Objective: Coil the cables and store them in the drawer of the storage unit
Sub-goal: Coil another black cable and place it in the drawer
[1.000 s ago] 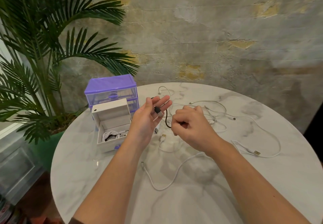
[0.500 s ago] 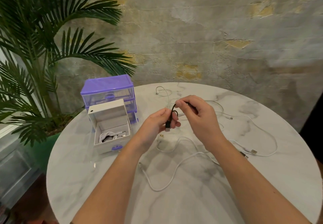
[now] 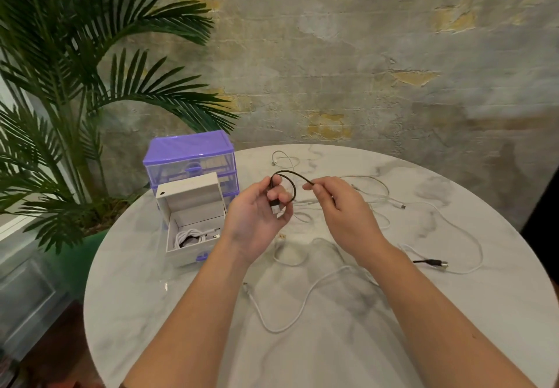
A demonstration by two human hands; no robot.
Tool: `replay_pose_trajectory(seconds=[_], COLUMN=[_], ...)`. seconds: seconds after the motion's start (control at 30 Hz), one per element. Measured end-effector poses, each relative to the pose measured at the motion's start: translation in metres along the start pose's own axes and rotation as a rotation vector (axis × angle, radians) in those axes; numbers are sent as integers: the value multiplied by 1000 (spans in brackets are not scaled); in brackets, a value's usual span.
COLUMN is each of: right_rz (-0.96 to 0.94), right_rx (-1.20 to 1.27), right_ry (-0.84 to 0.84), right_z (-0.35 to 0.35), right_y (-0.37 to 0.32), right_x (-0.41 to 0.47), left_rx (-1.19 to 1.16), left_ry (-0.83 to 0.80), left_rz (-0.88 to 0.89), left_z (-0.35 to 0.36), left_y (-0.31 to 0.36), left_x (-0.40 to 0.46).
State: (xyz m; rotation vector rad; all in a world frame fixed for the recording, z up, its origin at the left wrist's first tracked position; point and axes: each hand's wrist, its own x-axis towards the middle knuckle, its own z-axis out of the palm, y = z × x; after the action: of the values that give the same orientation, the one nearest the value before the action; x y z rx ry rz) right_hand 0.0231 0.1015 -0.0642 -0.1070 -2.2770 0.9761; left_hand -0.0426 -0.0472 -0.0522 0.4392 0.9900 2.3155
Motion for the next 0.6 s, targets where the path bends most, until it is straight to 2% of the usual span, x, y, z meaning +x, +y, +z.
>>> replay_pose_trajectory(seconds=[0.17,0.4,0.5,0.6], right_rz=[92,125,94,56], right_rx=[-125,-234,-260,-332], right_ry=[-203,-265,-258,-202], right_z=[10,2,-2,-7], right_y=[0,-14,-23,-27], right_x=[-4,-8,-11,-13], left_rx=[61,155,299,577], left_ry=[41,52,67,97], left_rz=[77,166,235,292], left_z=[2,3,1,1], left_y=[1,0,-4,-9], left_x=[0,1,4,3])
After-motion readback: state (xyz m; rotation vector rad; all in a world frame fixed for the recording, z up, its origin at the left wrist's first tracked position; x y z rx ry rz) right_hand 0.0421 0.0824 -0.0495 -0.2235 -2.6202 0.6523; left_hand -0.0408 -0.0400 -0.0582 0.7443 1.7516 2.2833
